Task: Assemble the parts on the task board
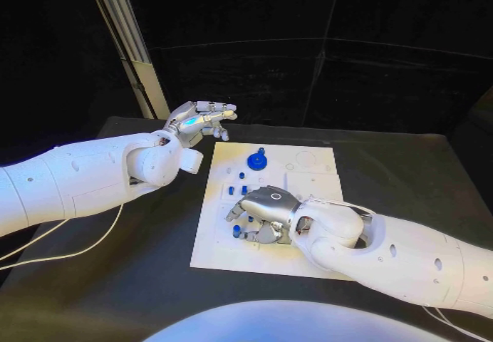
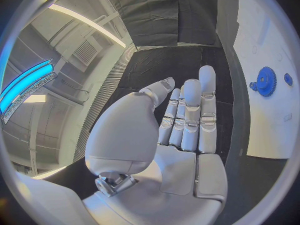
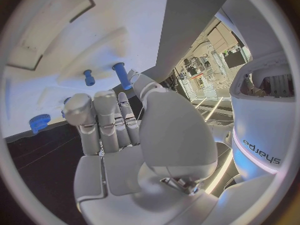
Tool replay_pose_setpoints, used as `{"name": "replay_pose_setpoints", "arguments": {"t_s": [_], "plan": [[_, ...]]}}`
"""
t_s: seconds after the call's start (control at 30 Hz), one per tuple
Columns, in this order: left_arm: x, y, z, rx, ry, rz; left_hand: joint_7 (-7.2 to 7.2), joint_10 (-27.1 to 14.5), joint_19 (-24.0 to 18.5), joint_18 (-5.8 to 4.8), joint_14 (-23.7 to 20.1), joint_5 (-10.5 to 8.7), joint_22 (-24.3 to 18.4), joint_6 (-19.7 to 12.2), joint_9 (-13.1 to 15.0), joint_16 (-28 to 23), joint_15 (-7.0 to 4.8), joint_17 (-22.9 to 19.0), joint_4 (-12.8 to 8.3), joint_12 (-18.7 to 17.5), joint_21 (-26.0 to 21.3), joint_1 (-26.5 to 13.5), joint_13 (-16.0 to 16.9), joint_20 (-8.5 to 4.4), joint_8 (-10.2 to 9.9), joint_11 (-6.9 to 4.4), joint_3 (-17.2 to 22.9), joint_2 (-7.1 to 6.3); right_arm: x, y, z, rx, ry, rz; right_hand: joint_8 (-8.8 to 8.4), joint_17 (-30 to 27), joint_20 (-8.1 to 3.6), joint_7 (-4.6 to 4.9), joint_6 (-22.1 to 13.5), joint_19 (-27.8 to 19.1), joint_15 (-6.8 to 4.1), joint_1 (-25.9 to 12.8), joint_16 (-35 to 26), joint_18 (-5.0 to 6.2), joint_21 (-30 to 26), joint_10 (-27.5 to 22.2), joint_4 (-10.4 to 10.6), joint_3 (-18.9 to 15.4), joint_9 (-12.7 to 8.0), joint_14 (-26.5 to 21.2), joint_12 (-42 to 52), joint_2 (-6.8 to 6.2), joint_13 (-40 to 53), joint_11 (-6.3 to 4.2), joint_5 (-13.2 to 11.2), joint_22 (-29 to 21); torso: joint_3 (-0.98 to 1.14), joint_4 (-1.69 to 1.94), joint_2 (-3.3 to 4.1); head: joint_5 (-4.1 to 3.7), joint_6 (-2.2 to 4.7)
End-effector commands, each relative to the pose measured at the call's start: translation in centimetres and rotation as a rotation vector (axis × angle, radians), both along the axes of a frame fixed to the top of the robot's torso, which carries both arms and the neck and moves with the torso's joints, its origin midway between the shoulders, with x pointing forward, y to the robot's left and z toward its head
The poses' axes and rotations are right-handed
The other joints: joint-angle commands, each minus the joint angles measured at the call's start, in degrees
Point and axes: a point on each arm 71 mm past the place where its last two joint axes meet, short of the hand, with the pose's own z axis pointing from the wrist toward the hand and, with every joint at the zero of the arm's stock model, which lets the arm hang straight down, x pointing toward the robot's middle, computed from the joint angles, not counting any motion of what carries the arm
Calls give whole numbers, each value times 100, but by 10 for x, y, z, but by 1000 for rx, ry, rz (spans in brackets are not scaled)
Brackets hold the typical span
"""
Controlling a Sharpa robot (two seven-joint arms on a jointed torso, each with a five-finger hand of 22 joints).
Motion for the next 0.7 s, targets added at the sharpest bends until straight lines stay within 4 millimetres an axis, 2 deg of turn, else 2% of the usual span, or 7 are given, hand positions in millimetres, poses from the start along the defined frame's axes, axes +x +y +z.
{"name": "replay_pose_setpoints", "arguments": {"t_s": [0.03,0.1,0.27,0.43,0.5,0.57,0.7], "plan": [[0,-1,1,-9,2,-13,22,-45,-31,79,-38,9,-5,-18,-6,-21,-14,-5,-36,20,-33,17,-6,1,33,6,-8,57,0,-2,10,113,-35,-26,-4,-303,15,-12,-230,-130,2,12,-243,102,-219,-153,41,-358,5,-75,63,109,5,9,34,-276,9,-2,7,-9,24],[0,0,1,-8,2,-13,22,-45,-31,79,-38,9,-5,-18,-6,-21,-14,-5,-36,20,-33,17,-6,1,33,6,-8,57,-1,-6,13,139,-35,-32,-8,-618,13,-18,-414,-282,-2,33,-504,160,-445,-189,98,-575,2,-148,116,137,9,10,64,-566,13,-6,5,-14,30],[0,1,1,-8,3,-12,22,-45,-31,79,-38,9,-5,-18,-6,-21,-14,-5,-36,20,-33,17,-6,1,33,6,-8,57,-4,-29,19,205,10,-84,37,-654,-29,21,-175,-181,-50,105,-563,147,-470,129,182,-839,39,-65,413,259,34,-51,96,-568,0,-9,-5,-90,61],[-1,3,1,-7,4,-9,22,-45,-31,79,-38,9,-5,-18,-6,-21,-14,-5,-36,20,-33,17,-6,1,33,6,-8,57,1,-72,27,237,114,-231,187,-37,-54,8,239,244,-99,-4,-88,10,-9,851,328,-900,96,146,790,371,114,-120,115,62,-3,-33,-16,-214,120],[-2,3,1,-7,4,-8,22,-45,-31,79,-38,9,-5,-18,-6,-21,-14,-5,-36,20,-33,17,-6,1,33,6,-8,57,3,-95,28,237,180,-322,278,374,-94,-57,440,451,-162,-103,232,-55,234,1304,433,-935,126,260,1009,385,210,-220,123,389,-8,-40,-19,-293,141],[-3,4,1,-8,5,-9,22,-45,-31,79,-38,9,-5,-18,-6,-21,-14,-5,-36,20,-33,17,-6,1,33,6,-8,57,5,-117,26,228,235,-413,336,845,-195,-185,554,704,-279,-289,604,-140,538,1890,576,-1066,136,379,1347,313,409,-372,200,801,-12,-61,-23,-350,160],[-5,2,1,-9,8,-16,21,-51,-31,80,-42,8,-9,-21,-6,-19,-14,-13,-42,27,-38,17,-8,1,37,6,-13,57,5,-152,23,178,303,-561,450,2066,-376,-341,673,1160,-432,-753,1496,-322,1119,2423,957,-1469,151,557,2041,237,1004,-536,826,1622,-23,-105,-29,-458,190]]}}
